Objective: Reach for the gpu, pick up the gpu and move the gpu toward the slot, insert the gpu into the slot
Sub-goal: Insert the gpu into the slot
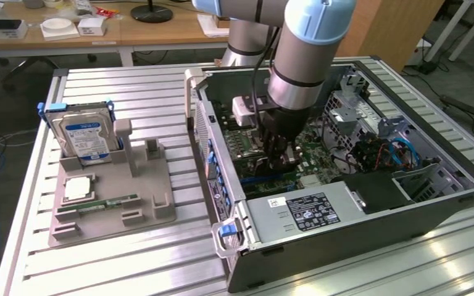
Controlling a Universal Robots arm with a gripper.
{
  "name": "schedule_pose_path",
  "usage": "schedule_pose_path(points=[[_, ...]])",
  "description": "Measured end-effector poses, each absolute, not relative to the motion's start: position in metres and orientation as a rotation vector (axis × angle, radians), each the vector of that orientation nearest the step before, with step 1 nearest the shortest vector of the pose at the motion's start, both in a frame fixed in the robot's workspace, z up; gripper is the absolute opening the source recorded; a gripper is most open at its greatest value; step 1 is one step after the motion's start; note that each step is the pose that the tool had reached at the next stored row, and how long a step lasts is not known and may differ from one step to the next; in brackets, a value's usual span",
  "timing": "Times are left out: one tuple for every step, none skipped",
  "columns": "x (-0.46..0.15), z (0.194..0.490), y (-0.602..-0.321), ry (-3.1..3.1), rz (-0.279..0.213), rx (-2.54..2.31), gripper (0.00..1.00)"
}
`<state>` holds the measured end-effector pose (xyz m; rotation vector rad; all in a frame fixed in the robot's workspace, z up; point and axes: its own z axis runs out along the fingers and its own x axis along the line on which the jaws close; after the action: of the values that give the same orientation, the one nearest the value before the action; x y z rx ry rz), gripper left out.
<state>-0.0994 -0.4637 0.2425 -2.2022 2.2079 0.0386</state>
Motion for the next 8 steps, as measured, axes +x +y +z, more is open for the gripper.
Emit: schedule_pose_path(points=[[-0.0995,0.2421,-0.4637,2.207,0.039,-2.202,0.26],[-0.0995,0.2418,-0.4637,2.207,0.039,-2.202,0.26],[-0.0995,0.2415,-0.4636,2.206,0.04,-2.203,0.26],[-0.0995,0.2413,-0.4636,2.206,0.04,-2.203,0.26],[-0.0996,0.2411,-0.4636,2.206,0.04,-2.203,0.26],[-0.0996,0.2411,-0.4636,2.206,0.04,-2.203,0.26],[-0.0996,0.2411,-0.4636,2.206,0.04,-2.203,0.26],[-0.0996,0.2411,-0.4636,2.206,0.04,-2.203,0.26]])
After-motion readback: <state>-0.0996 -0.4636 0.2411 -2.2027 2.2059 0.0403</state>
